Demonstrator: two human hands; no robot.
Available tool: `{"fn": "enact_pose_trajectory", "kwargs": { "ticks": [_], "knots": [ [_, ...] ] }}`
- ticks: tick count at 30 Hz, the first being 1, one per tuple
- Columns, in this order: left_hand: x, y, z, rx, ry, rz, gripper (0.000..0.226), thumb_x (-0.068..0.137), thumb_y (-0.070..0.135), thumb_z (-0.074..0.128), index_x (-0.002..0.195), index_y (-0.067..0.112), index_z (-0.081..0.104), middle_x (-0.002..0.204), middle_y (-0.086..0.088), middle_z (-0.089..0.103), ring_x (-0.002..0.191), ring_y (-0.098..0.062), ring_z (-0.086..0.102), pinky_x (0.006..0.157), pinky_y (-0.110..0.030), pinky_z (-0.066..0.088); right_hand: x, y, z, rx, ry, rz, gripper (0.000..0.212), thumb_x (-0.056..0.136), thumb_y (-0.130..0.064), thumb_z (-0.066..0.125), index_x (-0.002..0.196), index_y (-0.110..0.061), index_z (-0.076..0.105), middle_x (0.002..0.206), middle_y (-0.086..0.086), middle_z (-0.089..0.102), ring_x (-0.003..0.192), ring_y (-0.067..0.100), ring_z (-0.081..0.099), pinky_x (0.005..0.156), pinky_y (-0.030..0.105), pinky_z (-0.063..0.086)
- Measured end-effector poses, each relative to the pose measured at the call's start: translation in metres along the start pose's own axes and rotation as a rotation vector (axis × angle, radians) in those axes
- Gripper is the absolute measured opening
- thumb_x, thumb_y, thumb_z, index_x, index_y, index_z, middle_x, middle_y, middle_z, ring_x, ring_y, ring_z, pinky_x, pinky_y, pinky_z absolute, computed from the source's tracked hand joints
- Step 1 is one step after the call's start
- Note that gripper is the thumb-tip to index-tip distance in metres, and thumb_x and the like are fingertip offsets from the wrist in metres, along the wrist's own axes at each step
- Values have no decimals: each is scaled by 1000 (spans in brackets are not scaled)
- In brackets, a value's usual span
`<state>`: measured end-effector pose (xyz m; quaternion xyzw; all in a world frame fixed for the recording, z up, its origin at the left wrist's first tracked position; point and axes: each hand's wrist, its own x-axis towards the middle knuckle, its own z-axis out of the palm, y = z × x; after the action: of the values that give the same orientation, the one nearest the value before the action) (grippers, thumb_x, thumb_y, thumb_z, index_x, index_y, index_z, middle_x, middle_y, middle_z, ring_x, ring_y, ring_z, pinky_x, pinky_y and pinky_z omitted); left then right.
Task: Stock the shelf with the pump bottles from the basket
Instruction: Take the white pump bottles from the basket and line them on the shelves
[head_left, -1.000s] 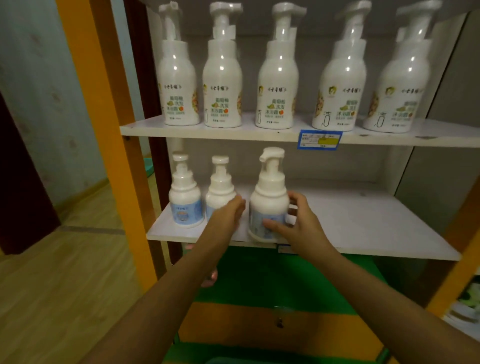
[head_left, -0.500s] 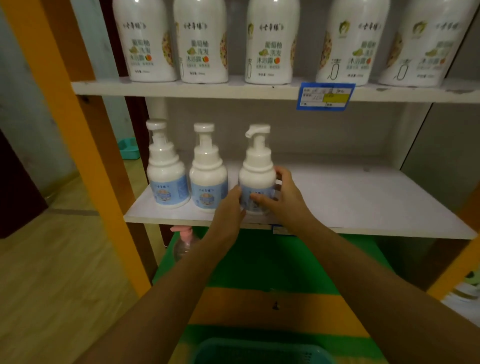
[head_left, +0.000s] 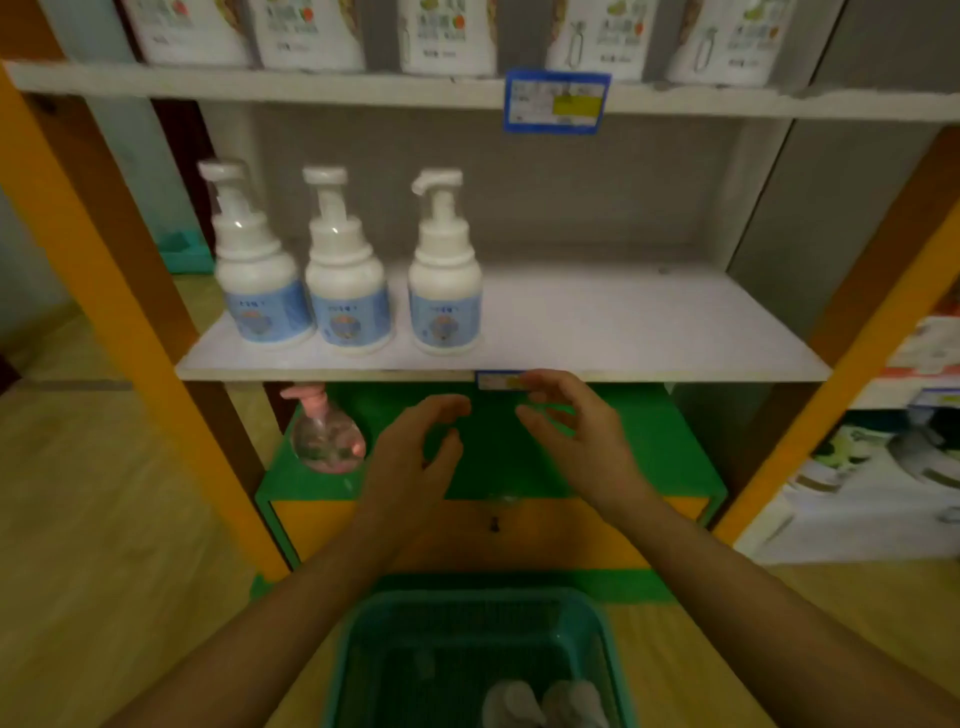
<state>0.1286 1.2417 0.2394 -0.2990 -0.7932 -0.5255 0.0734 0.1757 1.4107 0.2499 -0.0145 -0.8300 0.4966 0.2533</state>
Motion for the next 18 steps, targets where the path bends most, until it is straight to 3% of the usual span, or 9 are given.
{"fn": "enact_pose_trajectory", "kwargs": {
  "ticks": [3, 6, 12, 15, 18],
  "knots": [
    [-26, -15, 20, 1, -113, -62, 40, 76, 23, 48, 112, 14, 60, 113, 4, 60, 109, -10, 55, 88, 1, 36, -40, 28, -11, 10, -33, 96, 26, 83, -12, 63, 108, -18, 59, 105, -7, 62, 98, 4, 58, 89, 19, 46],
    [-51, -32, 40, 9, -227, -155, 52, 71, 38, 49, 118, 16, 56, 118, 3, 57, 110, -10, 52, 92, -17, 38, -79, 64, -16, -49, -96, 210, 26, 85, -13, 61, 111, -15, 60, 107, -2, 63, 99, 10, 59, 89, 23, 48],
    [-103, -93, 85, 198, -467, -275, 47, 80, 26, 61, 125, 16, 53, 128, -4, 56, 117, -17, 52, 102, -32, 41, -149, 140, -8, -130, -223, 408, 22, 85, -14, 61, 106, -18, 60, 106, -5, 60, 101, 10, 56, 89, 25, 46],
    [-130, -124, 105, 246, -643, -331, 60, 77, 35, 61, 132, 19, 45, 135, -2, 51, 121, -15, 48, 104, -28, 38, -178, 173, 1, -207, -312, 500, 38, 81, -20, 65, 118, -17, 55, 113, -8, 52, 107, 9, 50, 94, 29, 44],
    [-150, -150, 120, 270, -798, -349, 91, 60, 64, 61, 138, 25, 33, 139, 13, 38, 124, -1, 33, 104, -20, 29, -205, 203, 8, -221, -442, 642, 66, 74, -32, 73, 131, -22, 42, 124, -12, 42, 115, 4, 40, 95, 23, 35]
  ]
}}
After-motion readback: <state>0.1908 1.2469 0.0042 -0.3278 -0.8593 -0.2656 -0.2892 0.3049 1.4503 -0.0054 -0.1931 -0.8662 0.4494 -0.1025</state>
